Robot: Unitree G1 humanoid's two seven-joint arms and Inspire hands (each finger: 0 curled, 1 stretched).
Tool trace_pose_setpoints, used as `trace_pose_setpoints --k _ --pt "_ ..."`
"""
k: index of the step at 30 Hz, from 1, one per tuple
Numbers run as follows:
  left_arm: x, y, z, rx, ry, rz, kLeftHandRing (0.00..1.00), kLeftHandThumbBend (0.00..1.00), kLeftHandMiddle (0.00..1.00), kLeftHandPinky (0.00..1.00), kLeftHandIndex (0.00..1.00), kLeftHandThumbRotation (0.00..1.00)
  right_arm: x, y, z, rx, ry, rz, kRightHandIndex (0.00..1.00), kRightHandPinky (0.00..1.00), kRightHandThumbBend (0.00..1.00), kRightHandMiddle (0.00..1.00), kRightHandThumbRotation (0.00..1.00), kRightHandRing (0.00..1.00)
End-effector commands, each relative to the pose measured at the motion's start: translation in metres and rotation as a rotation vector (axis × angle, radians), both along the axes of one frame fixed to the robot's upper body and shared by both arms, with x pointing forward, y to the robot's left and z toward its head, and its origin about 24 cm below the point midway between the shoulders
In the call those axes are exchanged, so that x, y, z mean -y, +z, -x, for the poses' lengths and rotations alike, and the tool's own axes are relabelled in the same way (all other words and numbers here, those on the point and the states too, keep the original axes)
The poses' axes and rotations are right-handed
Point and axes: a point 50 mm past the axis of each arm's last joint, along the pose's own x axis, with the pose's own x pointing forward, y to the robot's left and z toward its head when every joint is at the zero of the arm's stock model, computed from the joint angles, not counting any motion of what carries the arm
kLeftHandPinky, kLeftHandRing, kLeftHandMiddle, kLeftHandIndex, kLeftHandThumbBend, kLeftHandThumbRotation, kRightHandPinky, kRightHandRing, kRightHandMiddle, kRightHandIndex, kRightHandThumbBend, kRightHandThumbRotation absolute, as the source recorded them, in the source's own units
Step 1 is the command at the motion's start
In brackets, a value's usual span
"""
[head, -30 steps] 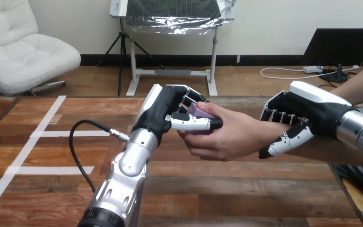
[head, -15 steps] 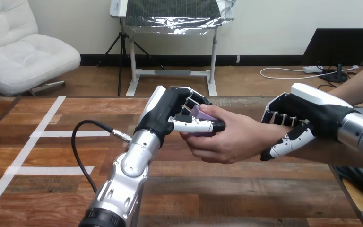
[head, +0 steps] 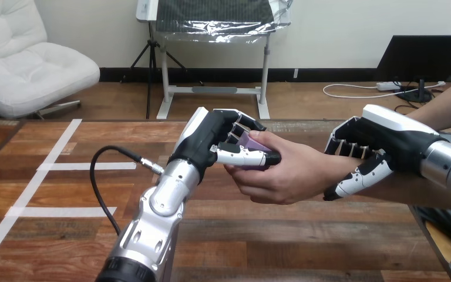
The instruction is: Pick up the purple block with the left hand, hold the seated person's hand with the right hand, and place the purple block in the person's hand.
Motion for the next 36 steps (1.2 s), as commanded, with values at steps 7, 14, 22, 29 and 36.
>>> trace_pose_setpoints --k 7,14,22,29,36 --pt "0.022 0.024 0.008 0.057 -0.108 0.081 0.54 0.90 0.66 0.41 0.74 0.61 -0.001 0.004 0.003 -0.054 0.023 -0.039 0.68 0.55 0.86 0.66 0.42 0.62" --pt "0.016 0.026 0.010 0.065 -0.113 0.083 0.64 0.95 0.72 0.42 0.78 0.75 0.000 0.005 0.004 -0.061 0.033 -0.044 0.76 0.62 0.92 0.75 0.54 0.71" --pt "0.010 0.027 0.013 0.077 -0.119 0.086 0.84 0.97 0.84 0.75 0.82 0.90 0.000 0.004 0.005 -0.055 0.038 -0.063 0.80 0.68 0.98 0.80 0.63 0.78" --pt "0.006 0.026 0.014 0.079 -0.117 0.090 0.90 1.00 0.88 0.88 0.87 0.97 0.000 0.004 0.005 -0.047 0.046 -0.074 0.80 0.67 1.00 0.80 0.67 0.76" --pt "0.003 0.025 0.015 0.073 -0.106 0.103 0.92 1.00 0.91 0.91 0.91 0.99 -0.001 0.003 0.006 -0.056 0.048 -0.100 0.80 0.66 0.99 0.79 0.65 0.74"
